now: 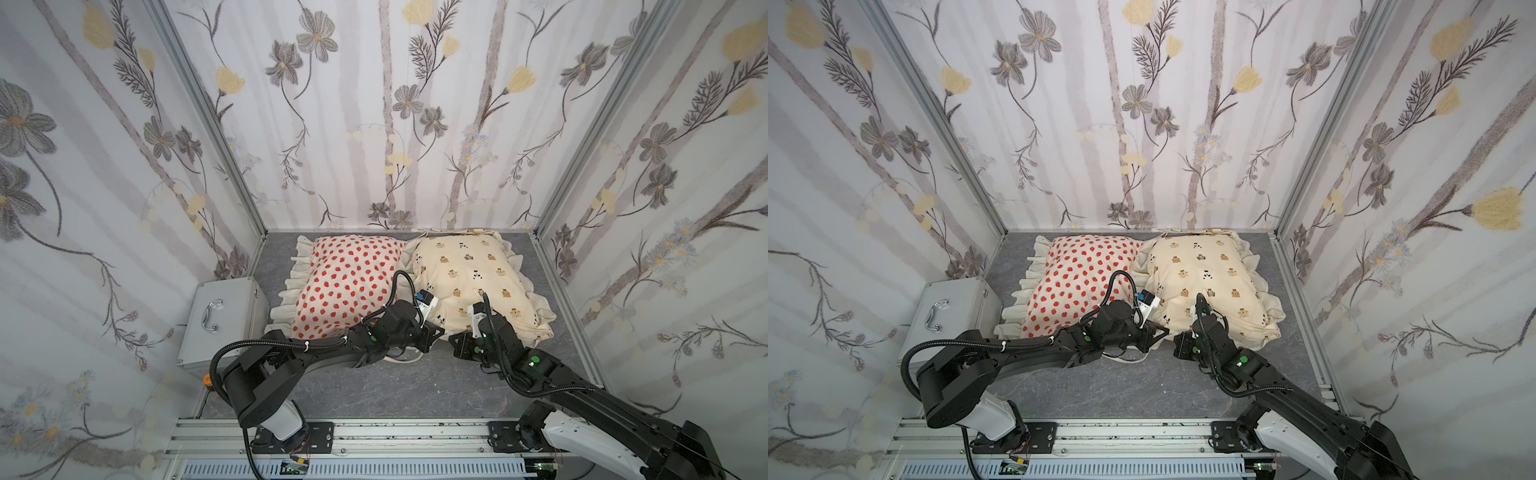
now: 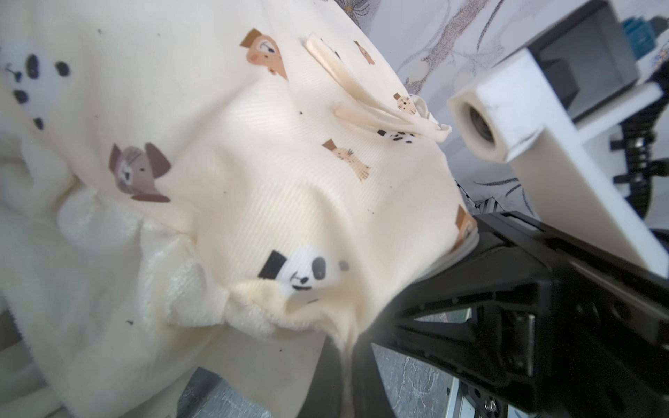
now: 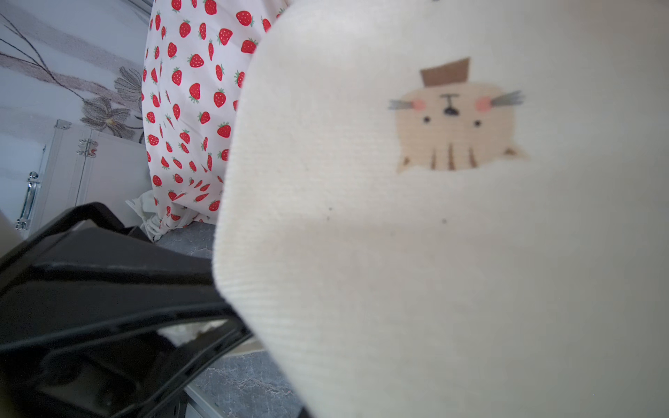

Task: Zip up pillowcases
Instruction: Zip the zipper on the pillowcase.

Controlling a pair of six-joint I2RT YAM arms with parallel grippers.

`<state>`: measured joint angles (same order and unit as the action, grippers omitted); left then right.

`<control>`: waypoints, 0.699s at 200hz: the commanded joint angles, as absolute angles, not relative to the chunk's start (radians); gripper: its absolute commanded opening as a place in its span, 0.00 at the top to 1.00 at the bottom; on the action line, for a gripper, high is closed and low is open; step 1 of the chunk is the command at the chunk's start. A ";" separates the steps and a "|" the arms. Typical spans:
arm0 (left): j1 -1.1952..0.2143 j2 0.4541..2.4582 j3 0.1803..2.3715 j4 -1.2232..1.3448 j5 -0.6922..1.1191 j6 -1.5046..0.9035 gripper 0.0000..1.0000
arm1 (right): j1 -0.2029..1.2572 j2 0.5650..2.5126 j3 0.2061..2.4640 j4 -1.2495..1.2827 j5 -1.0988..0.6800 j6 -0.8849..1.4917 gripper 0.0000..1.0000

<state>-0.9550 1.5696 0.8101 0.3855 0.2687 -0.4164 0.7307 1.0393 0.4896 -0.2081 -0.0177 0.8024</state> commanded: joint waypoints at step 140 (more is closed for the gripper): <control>-0.951 1.536 0.810 0.397 0.088 -0.448 1.00 | 0.677 0.958 0.442 -0.290 -0.034 0.868 1.00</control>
